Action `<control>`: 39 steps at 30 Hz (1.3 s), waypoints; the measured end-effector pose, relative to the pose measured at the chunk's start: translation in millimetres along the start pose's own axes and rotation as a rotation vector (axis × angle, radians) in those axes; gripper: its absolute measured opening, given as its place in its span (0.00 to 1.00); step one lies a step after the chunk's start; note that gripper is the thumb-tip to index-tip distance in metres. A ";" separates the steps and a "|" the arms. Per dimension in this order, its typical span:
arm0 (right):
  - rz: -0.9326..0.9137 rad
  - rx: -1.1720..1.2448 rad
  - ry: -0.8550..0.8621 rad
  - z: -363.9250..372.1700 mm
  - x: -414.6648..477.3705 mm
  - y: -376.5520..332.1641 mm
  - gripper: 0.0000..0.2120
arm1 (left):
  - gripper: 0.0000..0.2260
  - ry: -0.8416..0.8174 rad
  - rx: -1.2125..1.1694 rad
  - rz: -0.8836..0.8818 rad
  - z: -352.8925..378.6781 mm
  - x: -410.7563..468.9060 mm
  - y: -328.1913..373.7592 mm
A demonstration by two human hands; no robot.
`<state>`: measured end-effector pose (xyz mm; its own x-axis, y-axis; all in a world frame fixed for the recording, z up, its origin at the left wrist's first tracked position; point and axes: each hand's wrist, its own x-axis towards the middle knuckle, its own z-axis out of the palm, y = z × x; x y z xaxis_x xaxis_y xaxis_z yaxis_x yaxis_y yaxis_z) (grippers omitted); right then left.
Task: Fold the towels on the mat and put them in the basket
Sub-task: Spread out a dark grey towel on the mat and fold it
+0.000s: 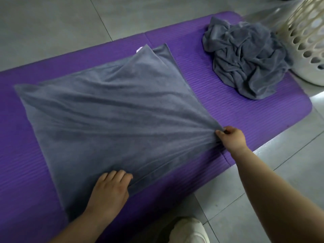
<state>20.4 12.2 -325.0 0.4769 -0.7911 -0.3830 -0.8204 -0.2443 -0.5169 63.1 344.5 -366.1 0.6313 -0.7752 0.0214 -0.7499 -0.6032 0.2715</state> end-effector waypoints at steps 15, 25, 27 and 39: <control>0.333 0.327 -0.065 5.4 -0.3 -3.1 0.14 | 0.26 -0.049 0.127 -0.041 -16.0 -48.9 -30.3; 0.256 0.710 -0.166 -31.7 -22.9 -68.2 0.14 | 0.09 -0.523 -0.805 -1.207 -146.7 -3.3 -92.9; 0.189 0.764 -0.192 -41.5 -29.0 -96.1 0.14 | 0.08 -0.263 -0.980 -1.234 -181.6 6.9 -107.9; -0.294 0.560 -0.173 -121.3 -105.3 -355.8 0.12 | 0.12 0.503 -0.850 -1.014 -438.9 21.8 -185.5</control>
<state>223.9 114.4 -8.0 0.7382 -0.6230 -0.2587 -0.3824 -0.0705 -0.9213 302.7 521.9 6.3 0.9535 0.1772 -0.2436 0.2968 -0.4145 0.8603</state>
